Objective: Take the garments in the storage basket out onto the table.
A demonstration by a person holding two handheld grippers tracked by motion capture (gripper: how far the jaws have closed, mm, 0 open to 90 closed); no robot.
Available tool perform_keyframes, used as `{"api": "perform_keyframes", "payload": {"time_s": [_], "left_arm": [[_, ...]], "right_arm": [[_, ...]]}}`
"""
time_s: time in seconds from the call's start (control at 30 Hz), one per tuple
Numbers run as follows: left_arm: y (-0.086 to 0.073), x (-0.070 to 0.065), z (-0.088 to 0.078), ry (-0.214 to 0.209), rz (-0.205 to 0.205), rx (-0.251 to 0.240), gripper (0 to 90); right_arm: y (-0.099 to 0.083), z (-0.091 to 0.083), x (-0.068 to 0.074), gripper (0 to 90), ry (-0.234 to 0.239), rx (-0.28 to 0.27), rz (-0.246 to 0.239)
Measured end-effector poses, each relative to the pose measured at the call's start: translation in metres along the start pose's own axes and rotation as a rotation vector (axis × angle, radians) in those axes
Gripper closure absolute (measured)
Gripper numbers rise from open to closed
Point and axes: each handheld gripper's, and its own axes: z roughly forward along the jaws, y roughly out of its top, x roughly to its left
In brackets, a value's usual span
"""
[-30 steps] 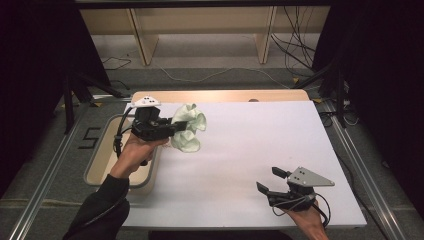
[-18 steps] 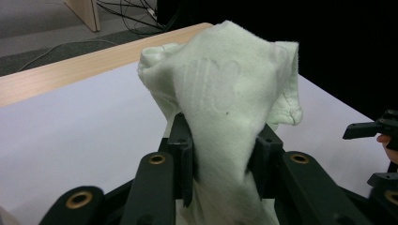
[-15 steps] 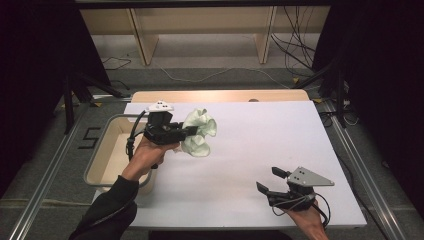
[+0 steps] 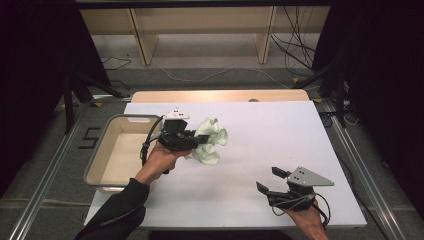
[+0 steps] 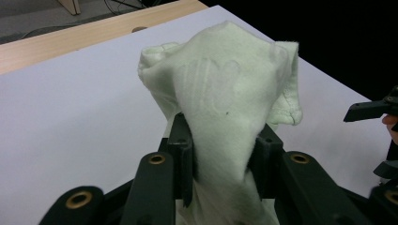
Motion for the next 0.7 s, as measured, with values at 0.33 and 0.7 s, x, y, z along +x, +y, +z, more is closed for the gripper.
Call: {"api": "perform_keyframes", "payload": {"time_s": [0.33,0.7], "left_arm": [[-0.011,-0.006,0.024,-0.022,0.007,0.047,67.0],[-0.021,-0.011,0.046,-0.051,0.015,0.087,66.8]], "right_arm": [[0.000,0.000,0.000,26.9,0.000,0.000,0.000],[0.000,0.001,0.000,26.9,0.002,0.000,-0.004]]}}
